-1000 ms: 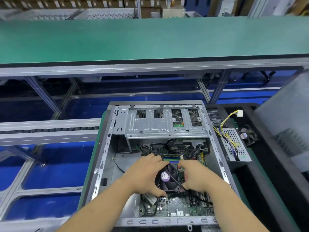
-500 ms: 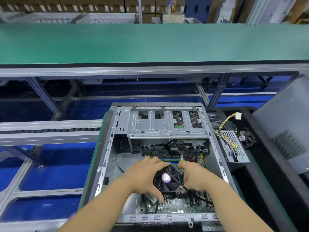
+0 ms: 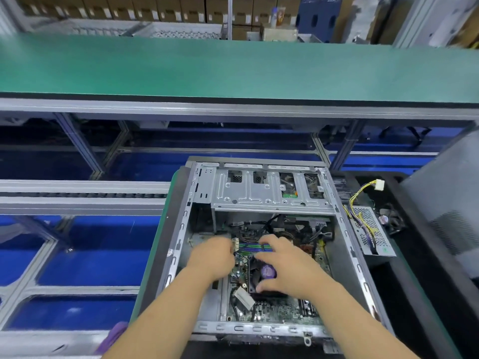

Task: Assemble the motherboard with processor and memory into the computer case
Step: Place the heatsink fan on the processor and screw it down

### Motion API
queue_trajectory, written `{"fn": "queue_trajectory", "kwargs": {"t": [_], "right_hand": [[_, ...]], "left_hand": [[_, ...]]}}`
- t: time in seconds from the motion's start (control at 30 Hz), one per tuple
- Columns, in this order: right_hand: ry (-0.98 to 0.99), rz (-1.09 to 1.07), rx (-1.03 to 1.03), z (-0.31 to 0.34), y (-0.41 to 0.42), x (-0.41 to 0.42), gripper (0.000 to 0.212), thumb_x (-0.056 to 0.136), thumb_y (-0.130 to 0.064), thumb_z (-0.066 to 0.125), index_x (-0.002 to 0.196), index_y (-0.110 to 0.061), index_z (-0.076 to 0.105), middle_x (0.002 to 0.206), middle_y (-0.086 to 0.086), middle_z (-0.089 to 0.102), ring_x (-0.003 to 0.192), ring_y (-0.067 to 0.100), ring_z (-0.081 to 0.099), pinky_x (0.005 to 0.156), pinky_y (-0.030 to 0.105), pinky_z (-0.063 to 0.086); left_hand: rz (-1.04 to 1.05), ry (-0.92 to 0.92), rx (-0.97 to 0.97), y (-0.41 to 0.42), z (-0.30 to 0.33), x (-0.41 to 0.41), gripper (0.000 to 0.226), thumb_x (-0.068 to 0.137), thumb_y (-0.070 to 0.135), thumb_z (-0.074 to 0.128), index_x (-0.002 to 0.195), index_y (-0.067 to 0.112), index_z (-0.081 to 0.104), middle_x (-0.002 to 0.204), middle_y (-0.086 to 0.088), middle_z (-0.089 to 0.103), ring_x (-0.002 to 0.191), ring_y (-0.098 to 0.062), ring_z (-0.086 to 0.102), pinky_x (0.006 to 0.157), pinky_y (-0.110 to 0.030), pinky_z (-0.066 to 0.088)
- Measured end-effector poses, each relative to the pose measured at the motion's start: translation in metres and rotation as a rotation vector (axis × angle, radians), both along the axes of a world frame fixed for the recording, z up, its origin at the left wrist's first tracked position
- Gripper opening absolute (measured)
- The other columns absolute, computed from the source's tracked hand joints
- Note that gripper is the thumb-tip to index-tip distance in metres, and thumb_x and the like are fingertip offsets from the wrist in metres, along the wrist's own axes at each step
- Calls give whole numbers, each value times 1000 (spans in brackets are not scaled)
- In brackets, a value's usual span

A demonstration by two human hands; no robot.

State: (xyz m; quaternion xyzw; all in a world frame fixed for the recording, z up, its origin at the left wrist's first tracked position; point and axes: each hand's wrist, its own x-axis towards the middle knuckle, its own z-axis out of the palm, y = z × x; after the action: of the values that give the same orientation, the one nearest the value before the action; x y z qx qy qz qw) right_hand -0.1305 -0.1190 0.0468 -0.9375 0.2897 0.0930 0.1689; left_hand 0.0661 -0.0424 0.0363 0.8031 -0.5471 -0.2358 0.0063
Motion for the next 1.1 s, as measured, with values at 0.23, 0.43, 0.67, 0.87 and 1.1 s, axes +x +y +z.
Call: {"fn": "queue_trajectory", "kwargs": {"t": [0.23,0.43,0.67,0.87,1.1], "right_hand": [[99,59,-70,-5,2,5,113,67,-77,71,158,-26,28,154,-12,32,131,20,34,106,44,43],[134,10,-76,-4,7,14,111,65,-68,81,156,-24,33,138,-9,41,123,22,40,95,42,48],[92,-36,-55,-8,11,13,111,63,-66,83,155,-27,34,135,-11,42,118,20,39,92,41,46],[72,-57,-29,-7,12,12,112,64,-64,83,156,-26,32,133,-10,40,118,21,37,97,43,46],[66,-60,-83,-2,15,18,79,84,-81,43,141,-26,51,130,-9,47,121,21,36,107,47,33]], "left_hand": [[-61,52,256,3,0,-2,14,87,31,62,87,18,55,91,-1,64,86,-23,61,76,-33,49],[-192,83,571,9,5,-11,25,72,29,80,64,17,59,60,7,62,64,-16,62,77,-31,55],[-116,170,418,2,11,-15,18,85,2,44,75,4,59,71,-8,55,59,-22,48,59,-29,41],[-85,368,530,6,21,-20,22,90,3,46,93,4,67,87,-15,70,62,-20,62,52,-26,47],[-116,203,524,9,19,-12,23,89,3,47,102,7,65,88,-11,64,72,-23,56,55,-25,44]]}}
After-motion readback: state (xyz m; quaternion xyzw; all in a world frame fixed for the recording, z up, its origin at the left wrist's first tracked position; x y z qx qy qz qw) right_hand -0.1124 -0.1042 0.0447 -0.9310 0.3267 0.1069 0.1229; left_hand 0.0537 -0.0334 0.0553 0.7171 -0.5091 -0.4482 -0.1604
